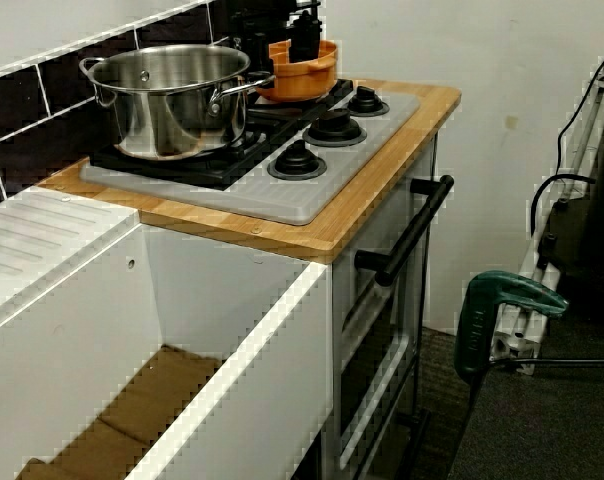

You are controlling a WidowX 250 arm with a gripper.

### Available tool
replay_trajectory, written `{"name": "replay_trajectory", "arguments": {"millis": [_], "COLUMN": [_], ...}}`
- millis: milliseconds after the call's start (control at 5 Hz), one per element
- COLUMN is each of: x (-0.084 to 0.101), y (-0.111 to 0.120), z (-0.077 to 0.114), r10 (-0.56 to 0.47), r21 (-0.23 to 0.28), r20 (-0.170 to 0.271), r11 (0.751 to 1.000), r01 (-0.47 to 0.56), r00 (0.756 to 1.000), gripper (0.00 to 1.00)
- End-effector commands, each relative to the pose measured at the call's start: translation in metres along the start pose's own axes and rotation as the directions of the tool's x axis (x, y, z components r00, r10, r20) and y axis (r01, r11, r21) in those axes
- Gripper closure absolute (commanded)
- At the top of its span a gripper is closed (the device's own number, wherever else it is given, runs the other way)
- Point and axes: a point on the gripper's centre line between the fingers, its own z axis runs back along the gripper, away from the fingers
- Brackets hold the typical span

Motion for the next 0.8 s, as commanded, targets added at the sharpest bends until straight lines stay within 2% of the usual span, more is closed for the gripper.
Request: {"name": "replay_trajectory", "arguments": {"millis": [0, 200, 600], "x": [0.001, 0.0011, -0.0019], "y": [0.004, 0.0028, 0.0002], "z": [0.0177, 0.0191, 0.0245], "r10": [-0.019, -0.026, -0.038], "r21": [0.002, -0.001, -0.007], "r20": [0.058, 0.058, 0.068], "r11": [1.0, 1.0, 0.999], "r01": [0.019, 0.026, 0.039], "r00": [0.998, 0.998, 0.997], "gripper": [0.84, 1.0, 1.0]}}
